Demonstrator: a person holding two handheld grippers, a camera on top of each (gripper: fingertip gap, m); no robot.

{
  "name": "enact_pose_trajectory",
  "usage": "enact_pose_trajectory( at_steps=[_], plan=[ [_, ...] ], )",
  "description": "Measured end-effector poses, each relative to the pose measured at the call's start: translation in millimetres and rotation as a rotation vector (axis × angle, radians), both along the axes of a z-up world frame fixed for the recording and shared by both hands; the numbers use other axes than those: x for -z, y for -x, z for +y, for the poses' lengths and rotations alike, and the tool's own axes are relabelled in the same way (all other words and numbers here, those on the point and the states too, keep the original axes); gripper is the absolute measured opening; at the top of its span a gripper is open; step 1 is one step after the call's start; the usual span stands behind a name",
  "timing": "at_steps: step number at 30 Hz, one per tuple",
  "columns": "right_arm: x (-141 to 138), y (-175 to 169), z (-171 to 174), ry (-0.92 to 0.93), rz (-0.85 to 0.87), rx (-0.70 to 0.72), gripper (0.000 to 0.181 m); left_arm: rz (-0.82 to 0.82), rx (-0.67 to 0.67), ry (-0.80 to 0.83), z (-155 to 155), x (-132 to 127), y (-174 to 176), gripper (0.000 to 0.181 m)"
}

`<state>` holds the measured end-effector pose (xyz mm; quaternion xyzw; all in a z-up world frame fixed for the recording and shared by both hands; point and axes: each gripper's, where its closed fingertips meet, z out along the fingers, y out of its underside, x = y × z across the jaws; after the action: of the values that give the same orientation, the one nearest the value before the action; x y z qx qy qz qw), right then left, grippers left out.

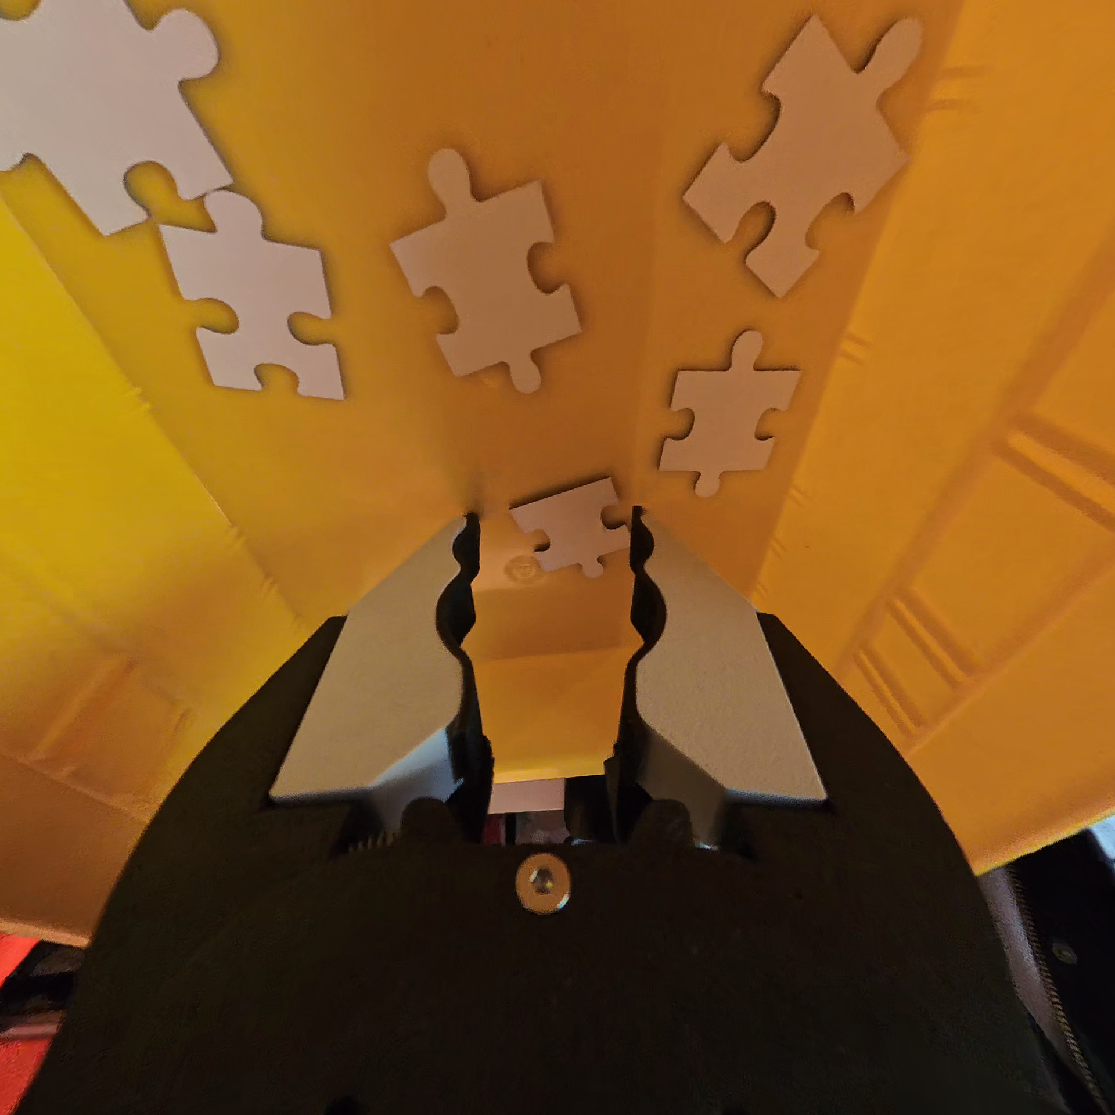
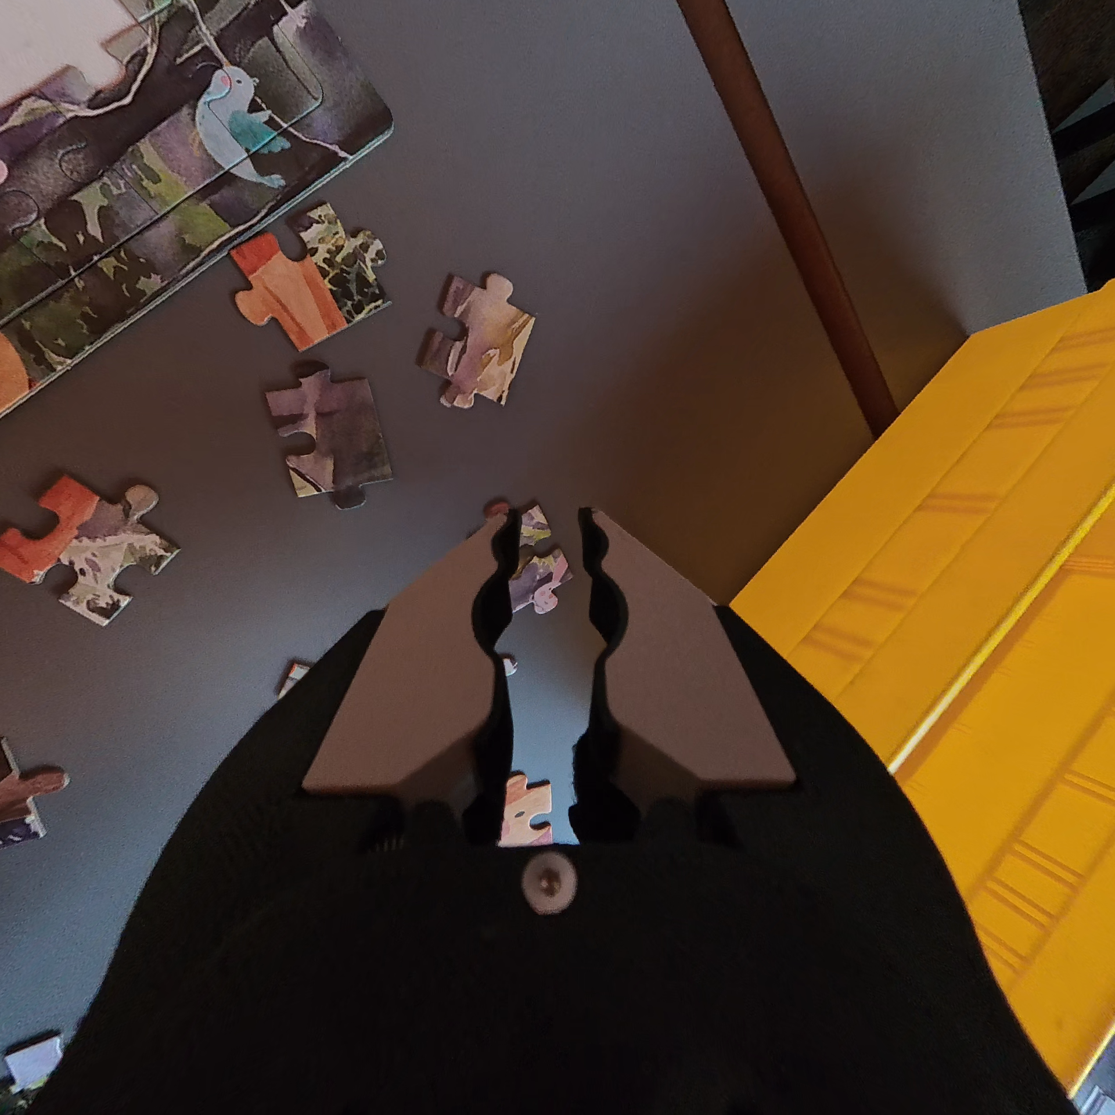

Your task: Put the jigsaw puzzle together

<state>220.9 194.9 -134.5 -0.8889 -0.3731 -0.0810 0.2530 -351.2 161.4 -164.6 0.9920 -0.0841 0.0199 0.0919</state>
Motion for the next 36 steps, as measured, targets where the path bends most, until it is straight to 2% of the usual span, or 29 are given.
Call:
enact_pose_trajectory(
  at_steps=[5,14,17,20,22,24,25,27,29,32,34,36],
  plan=[
    [3,-4,-3,0.019,-0.003,0.003,0.020,0.068,0.067,0.012,-1,2,-12,0.033],
    [3,-5,-3,0.020,-0.006,-0.007,0.020,0.083,0.091,0.005,0,-6,-4,0.032],
    [1,-5,-3,0.014,-0.018,-0.009,0.020,0.063,0.087,-0.096,8,-26,-6,0.032],
    [-15,-2,1,-0.035,-0.048,-0.014,0.020,-0.018,0.095,-0.313,19,-73,-16,0.032],
    [-36,10,6,-0.105,-0.047,-0.033,0.020,-0.190,0.141,-0.551,31,-120,-45,0.032],
    [-65,34,12,-0.211,-0.031,-0.087,0.020,-0.486,0.271,-0.754,28,-175,-96,0.032],
    [-81,52,14,-0.275,-0.008,-0.133,0.021,-0.681,0.379,-0.802,14,-200,-127,0.032],
    [-117,101,10,-0.404,0.060,-0.270,0.029,-1.074,0.602,-0.752,-32,-237,-179,0.032],
    [-150,163,-8,-0.522,0.169,-0.467,0.036,-1.359,0.738,-0.665,-66,-262,-204,0.031],
    [-196,254,-67,-0.621,0.460,-0.789,0.037,-1.678,0.886,-0.588,-95,-287,-219,0.031],
    [-220,295,-108,-0.510,0.766,-0.889,0.038,-1.837,0.947,-0.614,-103,-299,-223,0.031],
    [-237,319,-136,-0.337,1.016,-0.929,0.051,-1.916,1.000,-0.678,-108,-304,-225,0.031]
  ],
)
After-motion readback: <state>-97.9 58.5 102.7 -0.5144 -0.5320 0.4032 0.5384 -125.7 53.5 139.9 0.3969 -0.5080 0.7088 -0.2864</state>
